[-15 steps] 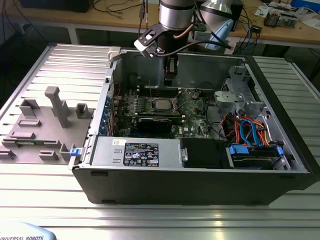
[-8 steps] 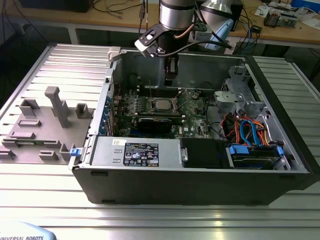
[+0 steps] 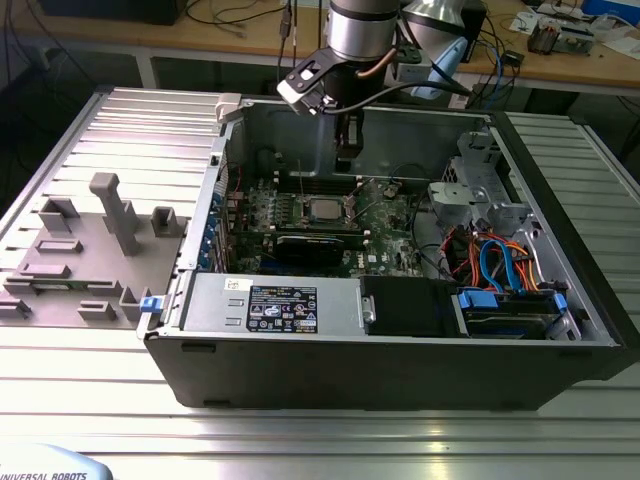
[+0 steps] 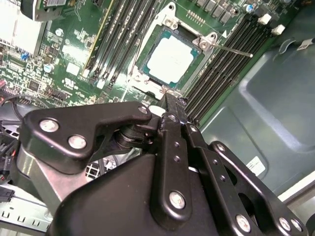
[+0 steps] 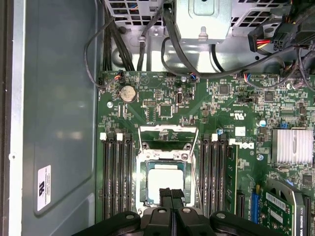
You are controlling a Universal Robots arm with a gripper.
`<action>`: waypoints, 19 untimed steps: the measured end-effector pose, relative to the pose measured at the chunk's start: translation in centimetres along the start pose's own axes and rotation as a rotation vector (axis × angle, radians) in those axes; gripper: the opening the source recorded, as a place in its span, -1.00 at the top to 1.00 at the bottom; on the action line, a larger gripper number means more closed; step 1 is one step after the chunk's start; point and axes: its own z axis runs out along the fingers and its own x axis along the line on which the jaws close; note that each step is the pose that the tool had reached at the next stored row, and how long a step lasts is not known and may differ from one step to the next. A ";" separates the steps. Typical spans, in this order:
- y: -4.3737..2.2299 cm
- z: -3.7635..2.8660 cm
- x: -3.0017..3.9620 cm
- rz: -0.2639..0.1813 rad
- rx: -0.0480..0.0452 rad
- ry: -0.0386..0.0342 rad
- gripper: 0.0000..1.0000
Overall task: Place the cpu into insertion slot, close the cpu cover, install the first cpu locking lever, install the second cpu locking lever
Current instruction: 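Close the cpu cover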
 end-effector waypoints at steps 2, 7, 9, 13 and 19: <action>0.01 0.00 0.00 0.000 0.0000 0.0000 0.79; 0.02 0.00 0.00 0.000 0.0000 0.0000 0.79; 0.03 0.00 0.00 0.000 -0.0001 0.0001 0.79; 0.23 0.01 0.00 0.000 0.0000 0.0001 0.79; 0.54 0.01 -0.01 0.000 0.0001 0.0001 0.79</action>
